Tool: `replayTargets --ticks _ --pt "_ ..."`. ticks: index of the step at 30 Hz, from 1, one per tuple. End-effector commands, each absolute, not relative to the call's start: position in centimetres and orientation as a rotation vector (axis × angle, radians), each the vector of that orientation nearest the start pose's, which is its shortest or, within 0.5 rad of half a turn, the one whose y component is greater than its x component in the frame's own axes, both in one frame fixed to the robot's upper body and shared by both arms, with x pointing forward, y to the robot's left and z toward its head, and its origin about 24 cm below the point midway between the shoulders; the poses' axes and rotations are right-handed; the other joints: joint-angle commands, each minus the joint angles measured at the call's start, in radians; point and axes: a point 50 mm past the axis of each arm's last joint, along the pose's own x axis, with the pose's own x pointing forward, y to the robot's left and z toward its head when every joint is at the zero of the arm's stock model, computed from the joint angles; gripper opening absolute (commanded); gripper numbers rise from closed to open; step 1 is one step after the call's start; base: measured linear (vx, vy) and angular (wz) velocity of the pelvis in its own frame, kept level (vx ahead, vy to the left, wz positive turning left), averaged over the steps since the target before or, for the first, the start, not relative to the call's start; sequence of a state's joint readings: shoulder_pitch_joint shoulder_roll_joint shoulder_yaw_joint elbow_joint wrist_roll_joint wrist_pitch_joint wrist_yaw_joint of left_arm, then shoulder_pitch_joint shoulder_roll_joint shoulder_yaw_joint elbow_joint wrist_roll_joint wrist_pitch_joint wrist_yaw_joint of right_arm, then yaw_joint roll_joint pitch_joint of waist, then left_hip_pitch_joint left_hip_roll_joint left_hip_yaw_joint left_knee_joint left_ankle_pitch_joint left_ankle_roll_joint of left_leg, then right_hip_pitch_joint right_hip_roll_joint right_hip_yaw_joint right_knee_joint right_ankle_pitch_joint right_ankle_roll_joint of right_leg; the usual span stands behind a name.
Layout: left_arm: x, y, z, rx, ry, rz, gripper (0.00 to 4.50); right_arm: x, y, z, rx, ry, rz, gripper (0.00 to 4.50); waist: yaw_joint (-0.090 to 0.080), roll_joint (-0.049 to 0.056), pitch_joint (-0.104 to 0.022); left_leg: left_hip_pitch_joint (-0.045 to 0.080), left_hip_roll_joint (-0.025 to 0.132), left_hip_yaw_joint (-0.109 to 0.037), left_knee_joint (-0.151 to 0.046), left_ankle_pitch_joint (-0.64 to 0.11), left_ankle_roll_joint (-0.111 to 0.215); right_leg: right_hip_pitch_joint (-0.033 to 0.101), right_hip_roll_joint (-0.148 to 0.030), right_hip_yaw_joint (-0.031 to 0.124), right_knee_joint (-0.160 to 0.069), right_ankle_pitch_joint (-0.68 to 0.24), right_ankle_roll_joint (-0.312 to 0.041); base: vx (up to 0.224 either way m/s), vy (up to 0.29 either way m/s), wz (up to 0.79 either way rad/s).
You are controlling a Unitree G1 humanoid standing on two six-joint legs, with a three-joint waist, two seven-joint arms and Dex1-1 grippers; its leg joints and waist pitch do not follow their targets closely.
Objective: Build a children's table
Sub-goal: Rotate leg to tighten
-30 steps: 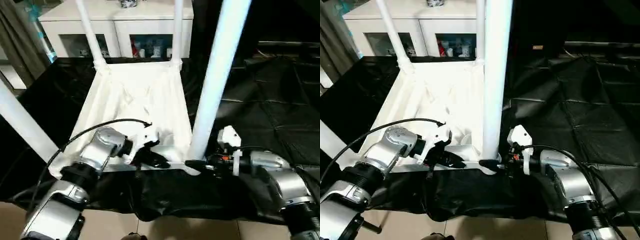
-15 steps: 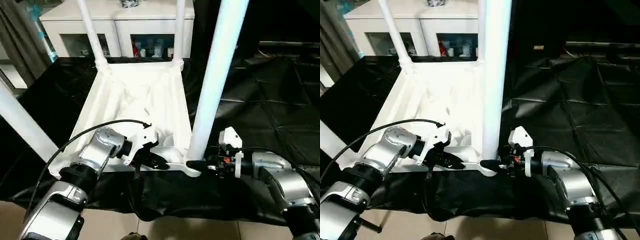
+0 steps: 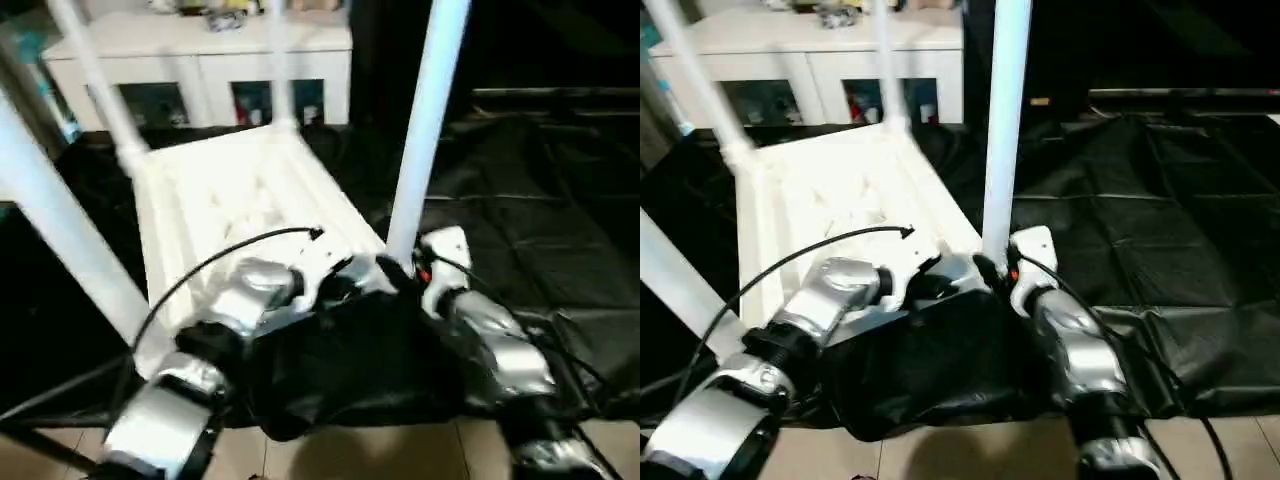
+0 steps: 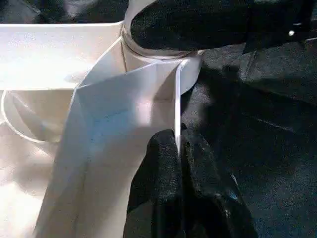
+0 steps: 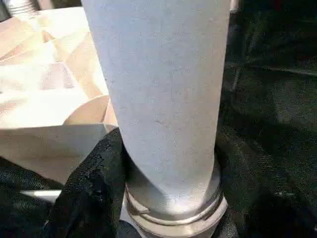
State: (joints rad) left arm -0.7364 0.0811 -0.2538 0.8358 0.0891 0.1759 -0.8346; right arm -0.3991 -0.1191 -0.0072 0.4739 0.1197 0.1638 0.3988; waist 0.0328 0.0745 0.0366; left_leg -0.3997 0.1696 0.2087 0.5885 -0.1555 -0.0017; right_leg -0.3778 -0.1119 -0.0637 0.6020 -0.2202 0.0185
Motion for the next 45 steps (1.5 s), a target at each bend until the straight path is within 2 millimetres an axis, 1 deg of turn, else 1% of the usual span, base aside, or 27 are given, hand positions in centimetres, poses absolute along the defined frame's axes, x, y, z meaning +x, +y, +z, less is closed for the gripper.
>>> replayTargets --ticks 1,4,5,7,10,11,12,14,16,17,19,24,26,28,29,30,31,32,35,37,38,39,40,42,43,44,45 --pt "33.3 2.9 5.0 0.261 0.373 -1.191 0.0 30.7 -10.0 1.2 0.097 0.335 0.604 3.04 -0.005 -0.015 -0.043 0.038 0.058 -0.053 -0.098 -0.533 -0.063 0.003 -0.053 0.036 -0.107 -0.411 -0.145 0.0 0.0 0.0" --pt "33.0 3.5 5.0 0.278 0.373 -1.249 0.0 30.5 -10.2 1.7 0.075 0.307 0.682 3.15 -0.002 -0.014 -0.049 0.028 0.061 -0.049 -0.102 -0.454 -0.037 0.015 -0.05 0.036 -0.094 -0.274 -0.173 0.0 0.0 0.0" --pt "32.9 3.9 4.9 0.287 0.378 -1.268 0.0 30.4 -10.6 1.9 0.053 0.299 0.707 3.31 0.001 -0.009 -0.049 0.028 0.062 -0.048 -0.101 -0.44 -0.03 0.016 -0.051 0.036 -0.094 -0.236 -0.184 0.0 0.0 0.0" --pt "32.7 4.8 4.9 0.304 0.385 -1.317 0.0 30.1 -11.4 2.4 0.038 0.283 0.777 3.51 0.005 -0.011 -0.051 0.029 0.061 -0.044 -0.096 -0.419 -0.012 0.019 -0.053 0.037 -0.092 -0.207 -0.2 0.0 0.0 0.0" --pt "32.3 6.3 5.0 0.319 0.392 -1.404 0.0 29.5 -12.9 3.1 -0.014 0.267 0.901 3.51 0.012 -0.014 -0.06 0.026 0.061 -0.038 -0.084 -0.322 0.039 0.027 -0.052 0.036 -0.08 -0.087 -0.232 0.035 -0.015 0.02" --pt "32.1 6.7 5.1 0.322 0.399 -1.432 0.0 29.4 -13.3 3.2 -0.02 0.27 0.924 3.51 0.018 -0.01 -0.06 0.026 0.061 -0.033 -0.079 -0.281 0.062 0.026 -0.051 0.035 -0.076 -0.042 -0.253 0.052 -0.028 0.05" --pt "32.1 6.7 5.1 0.322 0.399 -1.432 0.0 29.4 -13.3 3.2 -0.02 0.27 0.924 3.51 0.024 -0.011 -0.063 0.021 0.061 -0.031 -0.074 -0.23 0.083 0.031 -0.052 0.033 -0.068 0.003 -0.265 0.0 0.0 0.0" --pt "31.8 7.7 5.0 0.337 0.417 -1.491 0.0 29.2 -14.4 3.7 -0.047 0.272 0.978 3.51 0.039 -0.011 -0.067 0.024 0.064 -0.028 -0.066 -0.177 0.108 0.029 -0.051 0.031 -0.061 0.055 -0.279 0.0 0.0 0.0" --pt "31.6 8.3 5.1 0.339 0.427 -1.519 0.0 29.1 -15.1 4.0 -0.063 0.277 1.023 3.51 0.05 -0.009 -0.068 0.022 0.065 -0.028 -0.063 -0.149 0.123 0.028 -0.049 0.028 -0.055 0.073 -0.284 0.0 0.0 0.0" --pt "31.6 8.8 5.2 0.34 0.437 -1.536 0.0 28.9 -15.5 4.3 -0.075 0.281 1.051 3.51 0.058 -0.006 -0.07 0.026 0.068 -0.029 -0.063 -0.151 0.125 0.024 -0.047 0.027 -0.053 0.067 -0.283 0.0 0.0 0.0" --pt "31.5 9.1 5.3 0.341 0.444 -1.553 0.0 28.8 -15.8 4.4 -0.09 0.285 1.075 3.51 0.062 -0.004 -0.067 0.026 0.071 -0.03 -0.066 -0.162 0.118 0.022 -0.046 0.028 -0.053 0.046 -0.282 0.0 0.0 0.0" --pt "31.3 10.2 5.5 0.339 0.468 -1.594 0.0 28.6 -16.4 4.8 -0.096 0.281 1.118 3.14 0.059 -0.005 -0.059 0.029 0.072 -0.032 -0.081 -0.299 0.04 0.019 -0.049 0.031 -0.065 -0.095 -0.269 0.0 0.0 0.0" --pt "31.2 10.3 5.5 0.339 0.47 -1.603 0.0 28.5 -16.3 5.0 -0.085 0.279 1.134 2.93 0.056 -0.006 -0.059 0.03 0.072 -0.033 -0.084 -0.318 0.023 0.019 -0.05 0.032 -0.067 -0.111 -0.262 0.0 0.0 0.0" --pt "31.1 10.3 5.5 0.337 0.474 -1.613 0.0 28.2 -16.2 5.0 -0.073 0.28 1.156 2.79 0.055 -0.005 -0.06 0.029 0.071 -0.033 -0.084 -0.313 0.02 0.02 -0.049 0.033 -0.066 -0.098 -0.26 0.0 0.0 0.0" --pt "31.1 10.3 5.5 0.336 0.475 -1.616 0.0 28.1 -16.2 5.0 -0.07 0.283 1.163 2.66 0.054 0.008 -0.063 0.03 0.07 -0.033 -0.081 -0.301 0.02 0.018 -0.049 0.033 -0.062 -0.076 -0.262 0.0 0.0 0.0" --pt "31.2 10.3 5.4 0.336 0.476 -1.616 0.0 28.0 -16.2 4.9 -0.069 0.287 1.166 2.66 0.052 0.001 -0.064 0.031 0.07 -0.032 -0.08 -0.292 0.022 0.018 -0.047 0.032 -0.062 -0.047 -0.266 0.0 0.0 0.0" --pt "31.2 10.2 5.4 0.336 0.476 -1.616 0.0 28.0 -16.2 4.9 -0.069 0.289 1.167 2.55 0.053 0.0 -0.064 0.03 0.069 -0.032 -0.079 -0.283 0.026 0.02 -0.047 0.032 -0.06 -0.032 -0.269 0.0 0.0 0.0" --pt "31.2 10.2 5.4 0.337 0.474 -1.609 0.0 27.9 -16.2 4.8 -0.071 0.291 1.161 2.55 0.053 0.004 -0.065 0.028 0.068 -0.031 -0.077 -0.269 0.033 0.021 -0.048 0.031 -0.058 -0.012 -0.274 0.0 0.0 0.0" --pt "31.6 9.9 5.2 0.345 0.465 -1.548 0.0 28.1 -16.0 4.2 -0.078 0.298 1.095 2.4 0.052 0.001 -0.065 0.026 0.067 -0.03 -0.074 -0.258 0.042 0.022 -0.049 0.031 -0.059 -0.007 -0.277 0.0 0.0 0.0" --pt "32.1 9.6 5.1 0.349 0.458 -1.491 0.0 28.4 -16.0 3.7 -0.088 0.307 1.021 2.38 0.049 0.001 -0.062 0.027 0.066 -0.031 -0.077 -0.277 0.032 0.018 -0.049 0.031 -0.063 -0.044 -0.271 0.0 0.0 0.0" --pt "32.5 9.2 5.0 0.344 0.453 -1.431 0.0 28.8 -15.8 3.2 -0.098 0.317 0.941 2.38 0.045 0.0 -0.06 0.027 0.067 -0.033 -0.08 -0.308 0.016 0.019 -0.051 0.032 -0.068 -0.093 -0.263 0.0 0.0 0.0" --pt "32.8 8.9 5.0 0.336 0.445 -1.395 0.0 29.1 -15.7 2.9 -0.103 0.32 0.881 2.37 0.038 -0.009 -0.053 0.026 0.064 -0.035 -0.085 -0.358 -0.005 0.018 -0.052 0.033 -0.075 -0.174 -0.249 0.0 0.0 0.0" --pt "32.9 8.7 5.0 0.33 0.44 -1.38 0.0 29.3 -15.6 2.7 -0.105 0.321 0.85 2.37 0.038 -0.006 -0.051 0.028 0.063 -0.037 -0.086 -0.38 -0.018 0.018 -0.055 0.033 -0.078 -0.221 -0.24 0.0 0.0 0.0" --pt "33.3 7.9 5.0 0.321 0.431 -1.315 0.0 29.9 -15.3 2.1 -0.087 0.329 0.731 2.36 0.02 -0.008 -0.046 0.032 0.06 -0.044 -0.092 -0.45 -0.055 0.014 -0.056 0.034 -0.09 -0.348 -0.204 0.0 0.0 0.0" --pt "33.6 7.4 5.0 0.315 0.425 -1.274 0.0 30.2 -14.9 1.9 -0.058 0.333 0.676 2.34 0.016 -0.008 -0.047 0.032 0.061 -0.047 -0.093 -0.457 -0.059 0.015 -0.056 0.034 -0.091 -0.357 -0.197 0.0 0.0 0.0" --pt "33.9 6.7 5.1 0.297 0.416 -1.22 0.0 30.5 -14.3 1.6 -0.025 0.339 0.614 2.32 0.01 -0.033 -0.044 0.028 0.061 -0.045 -0.096 -0.461 -0.055 0.013 -0.053 0.035 -0.095 -0.36 -0.189 0.0 0.0 0.0" --pt "33.9 6.6 5.1 0.293 0.415 -1.211 0.0 30.5 -14.2 1.6 -0.019 0.34 0.605 2.32 0.014 -0.016 -0.046 0.035 0.061 -0.046 -0.094 -0.458 -0.055 0.008 -0.058 0.037 -0.095 -0.369 -0.187 0.0 0.0 0.0"
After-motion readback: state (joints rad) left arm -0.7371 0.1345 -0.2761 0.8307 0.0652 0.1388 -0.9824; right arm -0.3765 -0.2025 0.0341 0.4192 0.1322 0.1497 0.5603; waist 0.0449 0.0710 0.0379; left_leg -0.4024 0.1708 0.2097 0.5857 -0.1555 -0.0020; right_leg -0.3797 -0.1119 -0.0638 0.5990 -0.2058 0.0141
